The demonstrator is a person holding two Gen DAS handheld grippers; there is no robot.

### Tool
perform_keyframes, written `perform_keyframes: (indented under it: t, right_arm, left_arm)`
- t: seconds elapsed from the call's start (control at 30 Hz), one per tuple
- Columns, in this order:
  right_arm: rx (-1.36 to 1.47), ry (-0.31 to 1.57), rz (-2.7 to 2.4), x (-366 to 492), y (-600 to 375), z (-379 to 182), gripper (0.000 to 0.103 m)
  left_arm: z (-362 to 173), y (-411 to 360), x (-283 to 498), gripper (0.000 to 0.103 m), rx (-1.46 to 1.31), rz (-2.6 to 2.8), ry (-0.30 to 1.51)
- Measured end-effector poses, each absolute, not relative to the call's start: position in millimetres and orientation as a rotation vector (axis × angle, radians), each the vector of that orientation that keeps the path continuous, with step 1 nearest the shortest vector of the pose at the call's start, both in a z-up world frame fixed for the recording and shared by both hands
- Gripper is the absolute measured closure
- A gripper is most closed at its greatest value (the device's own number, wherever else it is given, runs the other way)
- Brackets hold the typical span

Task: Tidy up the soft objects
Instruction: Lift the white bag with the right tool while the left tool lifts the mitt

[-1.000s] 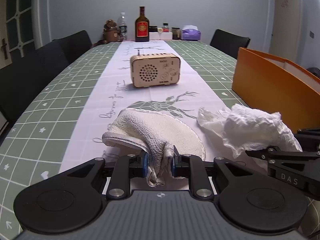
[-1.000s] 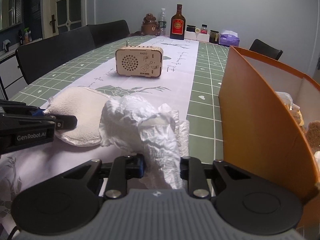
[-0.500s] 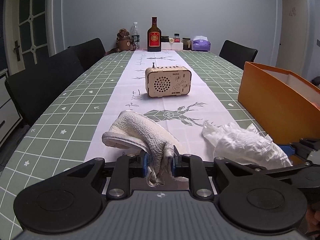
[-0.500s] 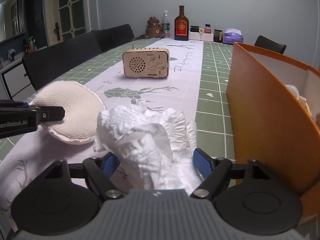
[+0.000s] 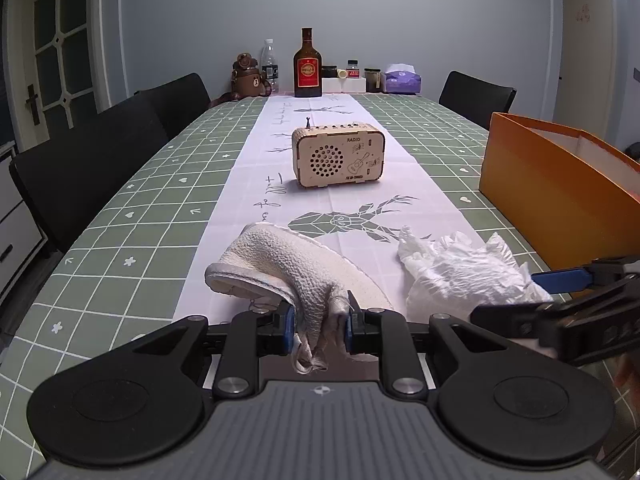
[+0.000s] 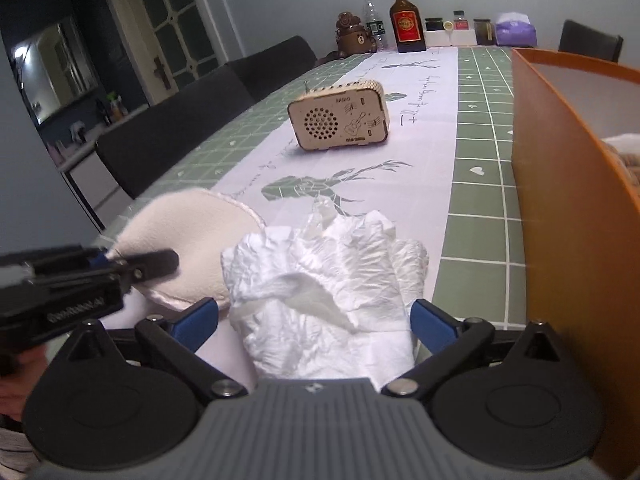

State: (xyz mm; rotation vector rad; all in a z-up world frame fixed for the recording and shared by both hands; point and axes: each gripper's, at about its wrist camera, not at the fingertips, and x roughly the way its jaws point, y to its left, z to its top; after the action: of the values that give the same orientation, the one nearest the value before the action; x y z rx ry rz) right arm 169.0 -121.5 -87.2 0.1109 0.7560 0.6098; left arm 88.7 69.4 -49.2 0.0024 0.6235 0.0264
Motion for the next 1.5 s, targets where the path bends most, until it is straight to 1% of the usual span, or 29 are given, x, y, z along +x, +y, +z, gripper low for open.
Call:
perform_keyframes:
  t: [0.07,0.2,0.37,0.43,0.5,0.53,0.6,0.63,0.7,0.8,1.0,1.27,1.5]
  right_arm:
    - [0.124,0.742,0.608,169,-124,-84,0.003]
    - [0.048,0.734,0.556,175,-111,-87,0.003]
    - [0.051,0.780,0.506,190,-101,-101,0.003]
    - [0.039,0.758,0.509,191,-99,-102,0.011]
    - [0.005,0.740,0.504,190,-96,-101,0.026]
    - [-0.014,0.732,0.500,190,-95,-101,0.030]
    - [-0.048,0.711,0.483,188,-92,-102,0.045]
    - [-0.050,0.704,0.474,187,-92,-102,0.047]
    - [-0.042,0.700,0.473,186,-92,-102,0.058]
    - [-0.065,0.684,0.488,182,-88,-100,0.065]
    - [-0.125,0.639,0.512,168,-83,-91,0.071]
    - [-0.109,0.530,0.543,141,-95,-54,0.071]
    - [-0.089,0.430,0.511,118,-126,-20,0.071]
  left_arm:
    - [-49,71,90,0.078,-0.004,0.030,0.622]
    - [-50,73,92,0.078,-0.006,0.035,0.624]
    - [-53,73,92,0.078,-0.003,0.036,0.632]
    - [-54,73,93,0.078,0.009,0.035,0.635]
    - [-55,72,94,0.078,0.015,0.035,0.637]
    - [-55,72,94,0.078,0.014,0.034,0.639]
    - [-55,73,96,0.078,0.012,0.034,0.639]
    - [-54,72,97,0.078,0.012,0.034,0.639]
    - [-54,73,96,0.078,0.014,0.035,0.637]
    - [-52,73,94,0.078,0.018,0.043,0.634]
    - [-43,74,88,0.078,0.017,0.069,0.615]
    - [-26,68,75,0.078,0.048,0.091,0.550]
    - [-9,49,68,0.078,0.085,0.061,0.499]
